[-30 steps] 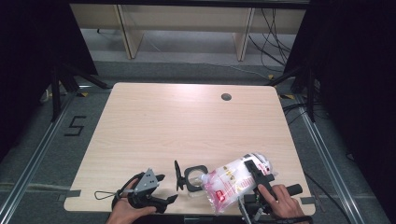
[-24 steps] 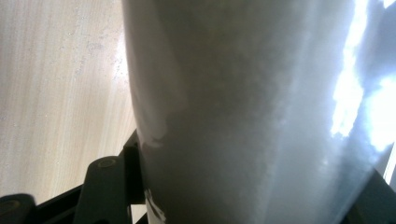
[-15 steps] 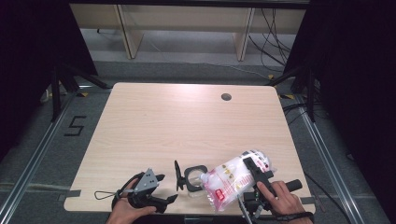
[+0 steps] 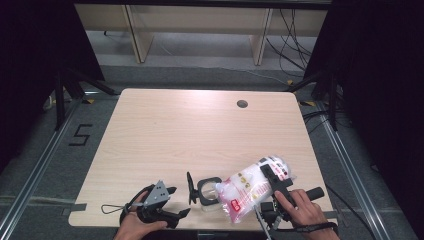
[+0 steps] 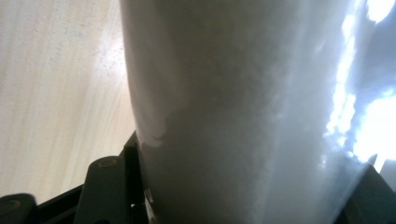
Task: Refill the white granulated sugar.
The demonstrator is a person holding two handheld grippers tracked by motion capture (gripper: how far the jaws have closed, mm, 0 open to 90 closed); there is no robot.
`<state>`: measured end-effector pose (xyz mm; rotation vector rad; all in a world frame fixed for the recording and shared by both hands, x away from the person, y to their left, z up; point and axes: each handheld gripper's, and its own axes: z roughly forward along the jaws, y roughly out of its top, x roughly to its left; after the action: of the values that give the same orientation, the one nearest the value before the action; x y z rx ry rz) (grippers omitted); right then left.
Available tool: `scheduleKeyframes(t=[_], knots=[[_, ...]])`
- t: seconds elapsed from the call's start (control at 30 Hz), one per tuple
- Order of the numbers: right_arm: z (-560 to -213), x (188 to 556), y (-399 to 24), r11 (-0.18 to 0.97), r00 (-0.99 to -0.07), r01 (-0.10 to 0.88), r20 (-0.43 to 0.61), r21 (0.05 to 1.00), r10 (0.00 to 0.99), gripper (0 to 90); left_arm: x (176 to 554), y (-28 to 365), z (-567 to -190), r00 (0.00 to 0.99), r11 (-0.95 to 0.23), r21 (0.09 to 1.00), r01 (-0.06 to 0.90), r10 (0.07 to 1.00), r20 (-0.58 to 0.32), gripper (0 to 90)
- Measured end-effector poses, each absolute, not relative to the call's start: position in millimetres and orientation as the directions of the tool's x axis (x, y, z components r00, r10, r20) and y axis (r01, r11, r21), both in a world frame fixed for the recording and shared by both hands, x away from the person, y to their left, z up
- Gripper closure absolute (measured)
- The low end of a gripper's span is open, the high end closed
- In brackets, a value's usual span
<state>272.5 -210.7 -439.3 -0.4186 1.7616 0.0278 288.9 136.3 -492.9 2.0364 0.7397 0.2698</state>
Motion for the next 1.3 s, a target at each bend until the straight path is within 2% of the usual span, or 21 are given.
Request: scheduleKeyframes(t=[0.2,0.3,0.53,0.73,0.83,0.87,1.13,1.2,1.27,1.3], knots=[[-436.6,269.2,-209.4,0.934,-0.176,-0.279,-0.945,-0.222,-0.277,40.9,288.7,136.4,-492.5,0.799,-0.405,0.824,0.396,0.595,-0.091,17.4],[-434.3,269.7,-206.9,0.920,-0.161,-0.288,-0.934,-0.265,-0.319,40.9,289.1,136.5,-492.2,0.800,-0.406,0.826,0.391,0.593,-0.087,17.4],[-436.9,268.0,-206.7,0.922,-0.159,-0.283,-0.935,-0.266,-0.318,41.0,288.9,136.5,-492.5,0.797,-0.403,0.825,0.396,0.597,-0.091,17.4],[-439.5,268.8,-208.2,0.934,-0.178,-0.281,-0.944,-0.222,-0.278,41.1,289.1,136.4,-492.9,0.798,-0.396,0.831,0.391,0.595,-0.092,17.4],[-437.5,270.1,-207.2,0.921,-0.161,-0.298,-0.938,-0.250,-0.307,41.2,289.6,137.2,-492.3,0.803,-0.408,0.829,0.382,0.591,-0.080,17.4],[-437.4,268.7,-207.6,0.930,-0.192,-0.278,-0.934,-0.242,-0.301,41.2,289.4,137.2,-492.2,0.802,-0.409,0.827,0.386,0.592,-0.082,17.4],[-437.8,271.3,-212.2,0.936,-0.198,-0.304,-0.950,-0.175,-0.242,41.3,289.1,137.2,-492.2,0.798,-0.404,0.829,0.387,0.596,-0.082,17.4],[-436.4,269.6,-212.7,0.940,-0.207,-0.283,-0.945,-0.188,-0.252,41.3,289.0,137.0,-492.3,0.798,-0.401,0.829,0.389,0.596,-0.086,17.4],[-437.8,267.8,-214.5,0.956,-0.235,-0.255,-0.950,-0.145,-0.207,41.3,289.4,137.2,-492.3,0.801,-0.406,0.827,0.388,0.592,-0.085,17.4],[-437.0,268.1,-214.1,0.953,-0.231,-0.261,-0.948,-0.155,-0.218,41.3,289.1,137.0,-492.4,0.798,-0.401,0.830,0.388,0.596,-0.085,17.4]])
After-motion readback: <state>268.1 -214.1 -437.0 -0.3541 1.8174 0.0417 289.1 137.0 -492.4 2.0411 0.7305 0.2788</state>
